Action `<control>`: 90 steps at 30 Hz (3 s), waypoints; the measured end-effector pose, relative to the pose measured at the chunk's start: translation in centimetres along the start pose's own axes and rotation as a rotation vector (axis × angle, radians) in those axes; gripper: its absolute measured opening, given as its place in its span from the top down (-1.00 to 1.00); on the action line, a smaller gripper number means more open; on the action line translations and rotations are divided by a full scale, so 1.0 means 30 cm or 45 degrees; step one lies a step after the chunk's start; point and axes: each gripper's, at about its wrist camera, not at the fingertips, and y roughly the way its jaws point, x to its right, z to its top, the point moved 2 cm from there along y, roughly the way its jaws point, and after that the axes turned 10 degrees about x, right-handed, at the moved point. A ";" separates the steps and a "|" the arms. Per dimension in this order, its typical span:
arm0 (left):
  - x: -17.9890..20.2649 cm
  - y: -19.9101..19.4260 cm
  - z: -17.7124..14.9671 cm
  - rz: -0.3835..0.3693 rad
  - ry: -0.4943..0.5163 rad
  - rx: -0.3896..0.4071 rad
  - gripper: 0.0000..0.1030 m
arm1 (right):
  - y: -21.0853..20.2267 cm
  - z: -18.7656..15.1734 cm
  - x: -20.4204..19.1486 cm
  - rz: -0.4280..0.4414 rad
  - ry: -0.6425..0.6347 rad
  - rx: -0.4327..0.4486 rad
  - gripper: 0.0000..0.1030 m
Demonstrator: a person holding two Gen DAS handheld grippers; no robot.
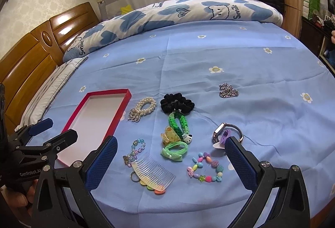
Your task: Organize jewelry
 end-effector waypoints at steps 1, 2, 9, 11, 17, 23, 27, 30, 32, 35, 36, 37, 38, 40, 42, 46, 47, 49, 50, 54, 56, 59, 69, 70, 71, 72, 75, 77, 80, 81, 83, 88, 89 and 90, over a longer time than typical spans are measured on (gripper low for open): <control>0.001 -0.001 -0.001 0.000 0.001 0.000 -1.00 | 0.000 0.000 0.000 0.001 0.001 0.000 -1.00; 0.001 -0.001 -0.001 -0.001 0.001 0.001 -1.00 | -0.001 -0.001 0.000 0.002 0.002 -0.001 -1.00; 0.005 -0.001 -0.004 -0.003 0.006 -0.001 -1.00 | -0.015 -0.001 -0.004 0.003 0.005 0.006 -1.00; 0.005 -0.001 -0.006 -0.005 0.007 -0.003 -1.00 | -0.020 0.002 -0.003 0.003 0.004 0.008 -1.00; 0.008 0.000 -0.002 -0.008 0.008 -0.006 -1.00 | -0.022 0.004 -0.001 0.006 0.008 0.007 -1.00; 0.015 0.000 0.000 -0.003 0.013 -0.009 -1.00 | -0.022 0.009 -0.001 0.011 0.011 0.004 -1.00; 0.014 0.001 -0.001 -0.005 0.012 -0.010 -1.00 | -0.018 0.007 -0.001 0.016 0.013 0.001 -1.00; 0.012 0.005 -0.003 -0.005 0.012 -0.016 -1.00 | -0.017 0.006 -0.001 0.017 0.014 0.000 -1.00; 0.011 0.007 -0.004 -0.006 0.012 -0.018 -1.00 | -0.012 0.006 0.000 0.020 0.019 -0.005 -1.00; 0.010 0.011 -0.007 -0.006 0.013 -0.023 -1.00 | -0.004 0.006 0.002 0.024 0.024 -0.010 -1.00; 0.010 0.012 -0.008 -0.006 0.013 -0.024 -1.00 | -0.002 0.005 0.001 0.024 0.025 -0.011 -1.00; 0.009 0.014 -0.010 -0.005 0.013 -0.026 -1.00 | -0.001 0.007 0.003 0.025 0.025 -0.012 -1.00; 0.008 0.015 -0.011 -0.006 0.013 -0.029 -1.00 | -0.001 0.007 0.003 0.026 0.024 -0.011 -1.00; 0.004 0.027 -0.011 -0.005 0.013 -0.034 -1.00 | 0.000 0.007 0.003 0.025 0.025 -0.013 -1.00; 0.004 0.032 -0.012 -0.005 0.012 -0.040 -1.00 | 0.005 0.007 0.005 0.028 0.030 -0.016 -1.00; 0.001 0.041 -0.016 -0.005 0.007 -0.051 -1.00 | 0.017 0.005 0.009 0.031 0.035 -0.023 -1.00; 0.000 0.044 -0.017 -0.005 0.007 -0.053 -1.00 | 0.019 0.005 0.009 0.033 0.036 -0.025 -1.00; -0.003 0.049 -0.019 -0.005 0.005 -0.057 -1.00 | 0.025 0.003 0.011 0.035 0.038 -0.029 -1.00; -0.002 0.052 -0.018 -0.006 0.005 -0.058 -1.00 | 0.027 0.003 0.012 0.036 0.039 -0.031 -1.00; -0.004 0.076 -0.020 -0.010 0.016 -0.069 -1.00 | 0.040 0.003 0.019 0.044 0.046 -0.038 -1.00; -0.006 0.088 -0.019 -0.010 0.023 -0.075 -1.00 | 0.053 0.005 0.024 0.049 0.047 -0.042 -1.00; -0.008 0.113 -0.011 -0.012 0.032 -0.080 -1.00 | 0.079 0.014 0.036 0.044 0.053 -0.044 -1.00; -0.005 0.256 0.039 -0.058 0.060 -0.114 -0.75 | 0.228 0.053 0.110 0.050 0.134 -0.076 -0.96; -0.001 0.272 0.043 -0.068 0.062 -0.121 -0.74 | 0.243 0.055 0.116 0.051 0.141 -0.081 -0.94; 0.004 0.292 0.048 -0.082 0.064 -0.130 -0.73 | 0.267 0.059 0.125 0.051 0.151 -0.090 -0.89; 0.010 0.320 0.054 -0.097 0.066 -0.143 -0.72 | 0.286 0.061 0.132 0.049 0.158 -0.100 -0.86; 0.034 0.383 0.064 -0.132 0.076 -0.186 -0.64 | 0.364 0.071 0.157 0.053 0.183 -0.139 -0.69; 0.055 0.428 0.068 -0.139 0.100 -0.203 -0.62 | 0.422 0.078 0.172 0.057 0.202 -0.171 -0.52; 0.074 0.482 0.068 -0.149 0.120 -0.228 -0.48 | 0.506 0.079 0.193 0.060 0.230 -0.224 -0.36; 0.081 0.506 0.066 -0.145 0.133 -0.239 -0.41 | 0.532 0.075 0.199 0.063 0.235 -0.245 -0.32; 0.091 0.540 0.061 -0.145 0.153 -0.265 -0.30 | 0.577 0.067 0.204 0.063 0.234 -0.281 -0.27; 0.115 0.639 0.049 -0.144 0.196 -0.323 -0.21 | 0.653 0.047 0.207 0.067 0.210 -0.355 -0.09; 0.114 0.655 0.048 -0.143 0.198 -0.332 -0.19 | 0.663 0.044 0.209 0.066 0.205 -0.361 -0.03; 0.116 0.680 0.042 -0.147 0.199 -0.355 -0.14 | 0.671 0.044 0.211 0.064 0.200 -0.365 0.01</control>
